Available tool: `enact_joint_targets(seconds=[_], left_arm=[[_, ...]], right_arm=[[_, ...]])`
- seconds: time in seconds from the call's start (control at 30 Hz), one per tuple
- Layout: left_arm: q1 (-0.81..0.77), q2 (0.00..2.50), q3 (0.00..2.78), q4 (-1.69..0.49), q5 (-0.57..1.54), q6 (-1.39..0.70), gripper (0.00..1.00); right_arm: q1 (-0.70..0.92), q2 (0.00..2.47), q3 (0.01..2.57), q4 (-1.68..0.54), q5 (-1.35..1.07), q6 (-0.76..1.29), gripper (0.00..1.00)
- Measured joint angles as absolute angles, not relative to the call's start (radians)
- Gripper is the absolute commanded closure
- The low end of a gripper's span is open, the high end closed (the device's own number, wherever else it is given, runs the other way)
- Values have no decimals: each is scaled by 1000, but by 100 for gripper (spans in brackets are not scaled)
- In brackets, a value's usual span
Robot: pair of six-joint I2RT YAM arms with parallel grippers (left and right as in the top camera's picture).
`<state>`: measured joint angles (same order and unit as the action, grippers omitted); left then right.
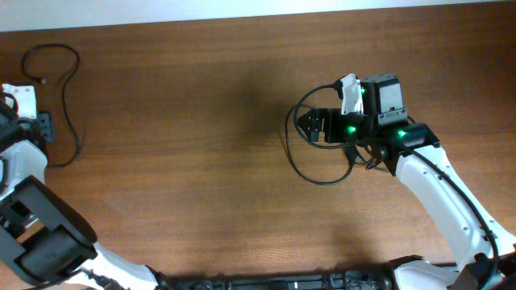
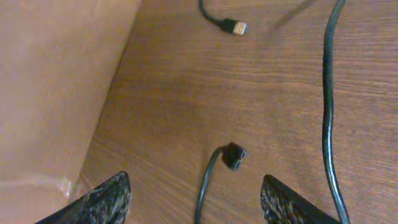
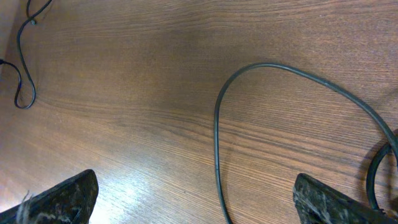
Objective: Untangle cables
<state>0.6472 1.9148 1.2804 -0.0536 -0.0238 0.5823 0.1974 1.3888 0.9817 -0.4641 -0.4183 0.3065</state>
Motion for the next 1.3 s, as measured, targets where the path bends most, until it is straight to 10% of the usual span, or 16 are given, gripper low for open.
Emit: enact_joint_targets(seconds=[0.17,0.23,0.43,0.8,1.03,1.3], left_arm=[[648,2044,1279,76,5,628,44],[648,2076,1279,99,5,632,79],[648,2104,1277,220,4,636,99],[648,2110,1373,424,-264,547,100],[628,2135,1549,492,-171,133,100],[562,2180,1559,47,-167,80,100]], right_arm=[[197,1389,982,-463,-418,307,1],[197,1389,982,-464,-418,307,1],[197,1389,982,-464,-418,307,1],[197,1389,982,-464,-418,306,1],[197,1389,982,-464,-418,306,1],[197,1389,982,-463,-418,306,1]])
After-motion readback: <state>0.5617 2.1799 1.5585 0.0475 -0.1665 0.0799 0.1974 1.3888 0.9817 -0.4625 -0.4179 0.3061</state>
